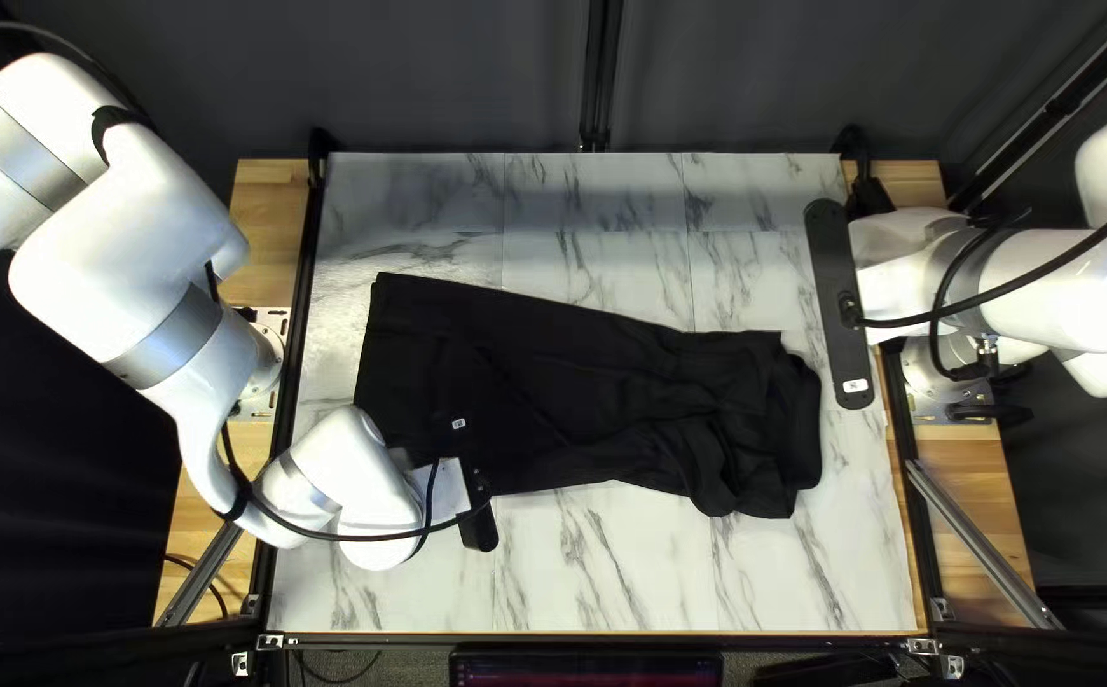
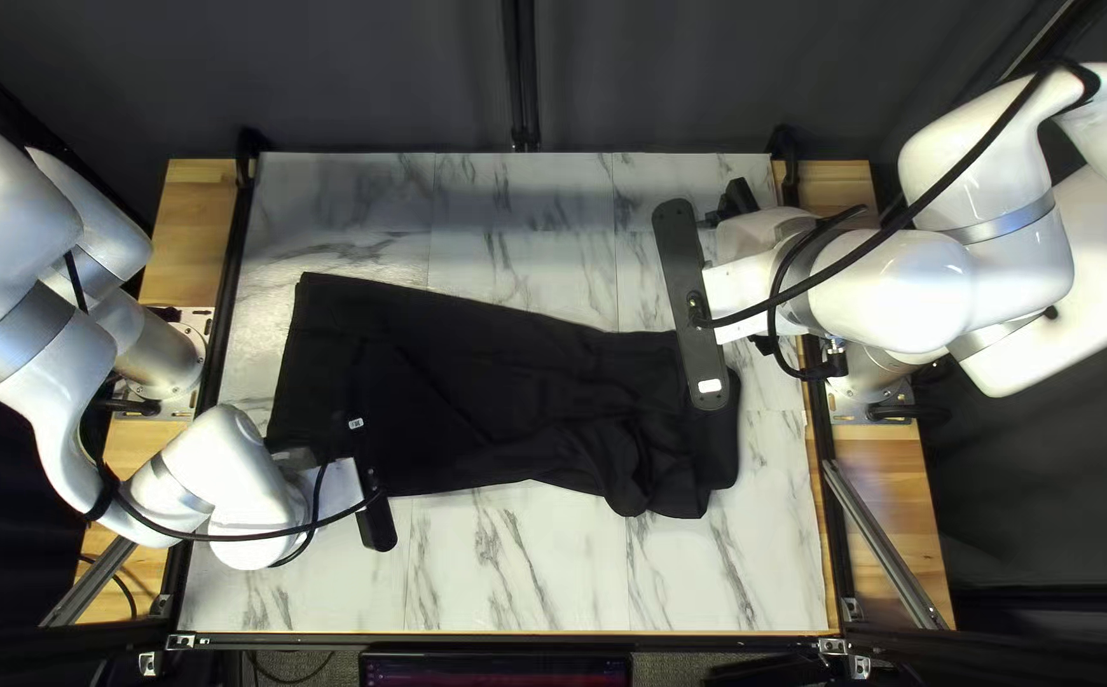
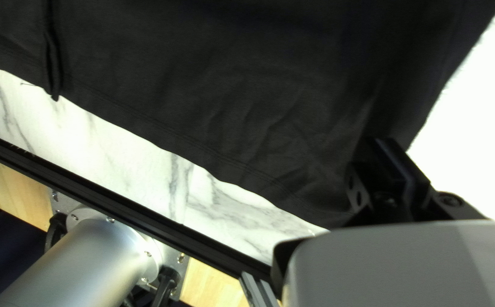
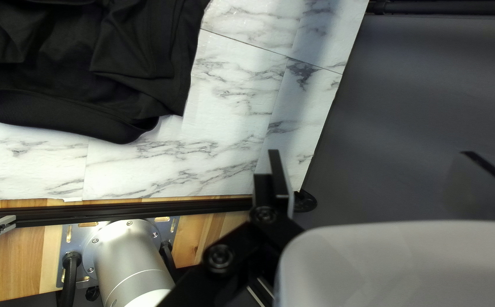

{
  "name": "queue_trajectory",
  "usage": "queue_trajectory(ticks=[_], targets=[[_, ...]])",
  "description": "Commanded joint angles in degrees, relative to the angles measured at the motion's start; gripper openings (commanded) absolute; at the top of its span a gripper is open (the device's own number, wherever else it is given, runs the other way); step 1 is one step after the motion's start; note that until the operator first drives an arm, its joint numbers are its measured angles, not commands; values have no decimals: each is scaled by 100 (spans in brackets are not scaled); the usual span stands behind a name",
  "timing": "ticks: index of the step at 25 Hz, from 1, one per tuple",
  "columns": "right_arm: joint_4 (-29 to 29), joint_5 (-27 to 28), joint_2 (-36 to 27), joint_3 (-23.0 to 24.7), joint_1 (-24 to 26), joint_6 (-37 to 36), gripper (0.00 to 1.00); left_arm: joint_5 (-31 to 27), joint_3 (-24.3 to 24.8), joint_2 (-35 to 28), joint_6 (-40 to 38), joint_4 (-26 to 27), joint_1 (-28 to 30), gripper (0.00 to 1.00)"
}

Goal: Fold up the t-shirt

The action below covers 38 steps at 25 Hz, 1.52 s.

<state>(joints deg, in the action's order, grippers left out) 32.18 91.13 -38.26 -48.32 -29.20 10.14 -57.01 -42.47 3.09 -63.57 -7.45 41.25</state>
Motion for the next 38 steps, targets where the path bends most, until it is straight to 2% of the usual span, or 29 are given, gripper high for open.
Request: queue_trajectory(ticks=[1, 6, 13, 18, 21, 22, 23, 24, 25, 26, 27, 33, 38], targets=[[0, 0, 0, 0, 0, 0, 100, 174, 54, 60, 55, -41, -100, 100], [0, 0, 0, 0, 0, 0, 100, 425, 223, 67, 90, -75, -213, 100], [0, 0, 0, 0, 0, 0, 100, 370, 198, 38, 30, -52, -142, 100], [0, 0, 0, 0, 0, 0, 100, 556, 345, 32, -16, -74, -169, 100], [0, 0, 0, 0, 0, 0, 100, 619, 394, 29, -61, -70, -166, 91], [0, 0, 0, 0, 0, 0, 100, 637, 408, 33, -77, -68, -163, 69], [0, 0, 0, 0, 0, 0, 100, 662, 429, 36, -95, -67, -161, 57], [0, 0, 0, 0, 0, 0, 100, 679, 445, 38, -109, -66, -160, 54], [0, 0, 0, 0, 0, 0, 100, 703, 465, 40, -123, -64, -161, 11], [0, 0, 0, 0, 0, 0, 100, 728, 484, 44, -133, -62, -164, 3], [0, 0, 0, 0, 0, 0, 100, 757, 503, 51, -141, -61, -170, 0], [0, 0, 0, 0, 0, 0, 100, 705, 487, 13, -94, -27, -209, 0], [0, 0, 0, 0, 0, 0, 100, 453, 441, -156, 0, -2, -255, 0]])
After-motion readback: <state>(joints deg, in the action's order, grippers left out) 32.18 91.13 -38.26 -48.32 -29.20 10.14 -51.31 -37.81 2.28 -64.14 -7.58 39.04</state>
